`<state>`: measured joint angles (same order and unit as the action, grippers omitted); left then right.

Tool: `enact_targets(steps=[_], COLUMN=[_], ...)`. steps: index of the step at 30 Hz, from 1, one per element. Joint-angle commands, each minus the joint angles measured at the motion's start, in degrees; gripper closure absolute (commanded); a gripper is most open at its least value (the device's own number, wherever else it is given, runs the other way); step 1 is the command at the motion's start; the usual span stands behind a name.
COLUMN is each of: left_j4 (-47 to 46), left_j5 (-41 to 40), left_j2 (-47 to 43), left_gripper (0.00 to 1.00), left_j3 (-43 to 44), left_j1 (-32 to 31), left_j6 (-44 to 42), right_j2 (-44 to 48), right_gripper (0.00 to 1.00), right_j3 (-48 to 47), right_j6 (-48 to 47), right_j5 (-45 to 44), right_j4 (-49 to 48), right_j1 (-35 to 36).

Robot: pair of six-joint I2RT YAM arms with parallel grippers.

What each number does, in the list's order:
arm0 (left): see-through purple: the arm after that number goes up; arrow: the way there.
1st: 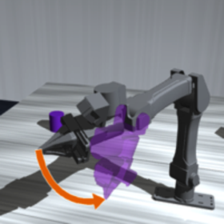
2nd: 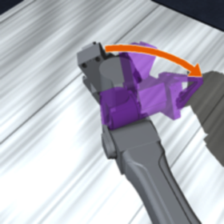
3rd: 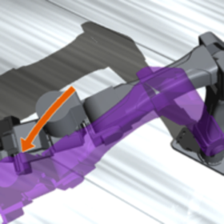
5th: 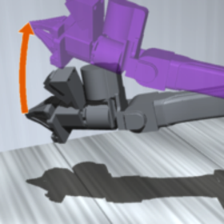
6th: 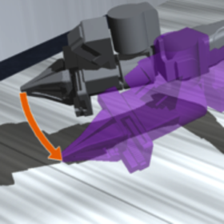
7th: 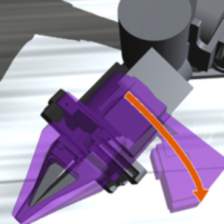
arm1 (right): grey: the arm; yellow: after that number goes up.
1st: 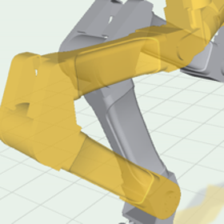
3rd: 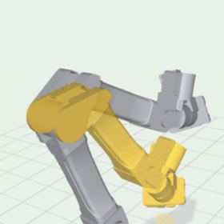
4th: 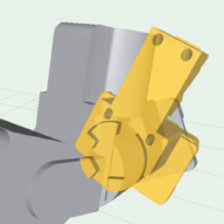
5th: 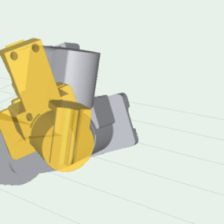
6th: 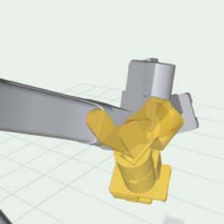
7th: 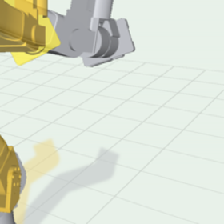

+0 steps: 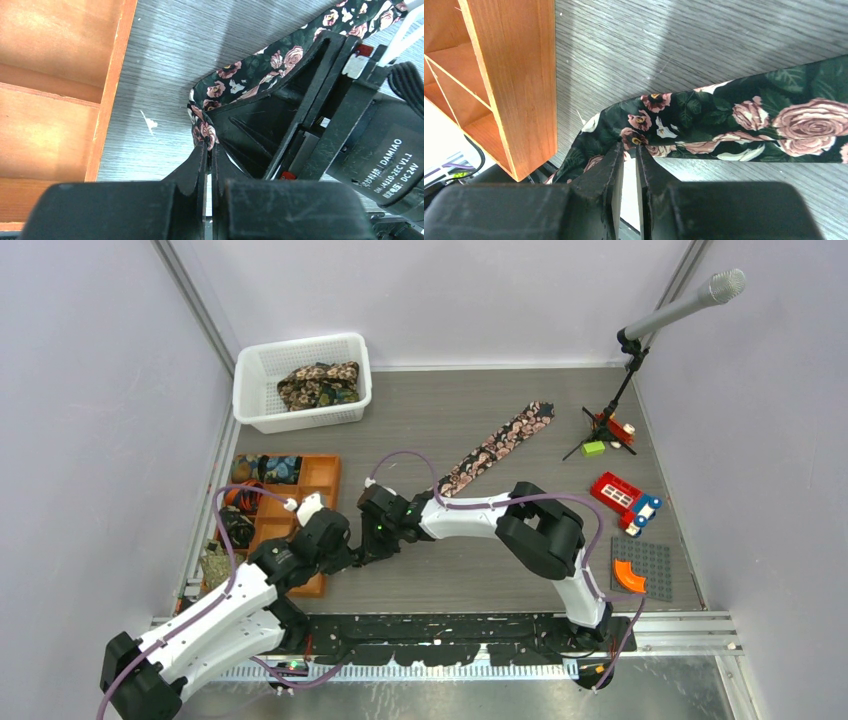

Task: Roll the ties
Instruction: Roll the tie at the center of the board.

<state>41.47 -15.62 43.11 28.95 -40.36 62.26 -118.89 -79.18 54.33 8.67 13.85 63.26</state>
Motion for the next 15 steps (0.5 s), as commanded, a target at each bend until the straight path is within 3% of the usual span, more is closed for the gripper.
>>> enact_targets(steps=[1, 15], left_j4=[0.25, 2.31], left_j5=[-0.79, -0.89], left_j2=[-0.27, -2.95], left_gripper=[1.0, 1.0], left_j3=[3.08, 0.59], left_j1=[0.19, 0.19], left_j6=[-1.32, -0.9], right_j2=[2.77, 6.85], right_gripper=[0.8, 0.84], right_j3=[-1.95, -5.64], right_j6=[-0.8, -3.02], right_j5=[-1.39, -9.87], right_j4=[1.13, 8.31], right_j1=[0.55, -0.25])
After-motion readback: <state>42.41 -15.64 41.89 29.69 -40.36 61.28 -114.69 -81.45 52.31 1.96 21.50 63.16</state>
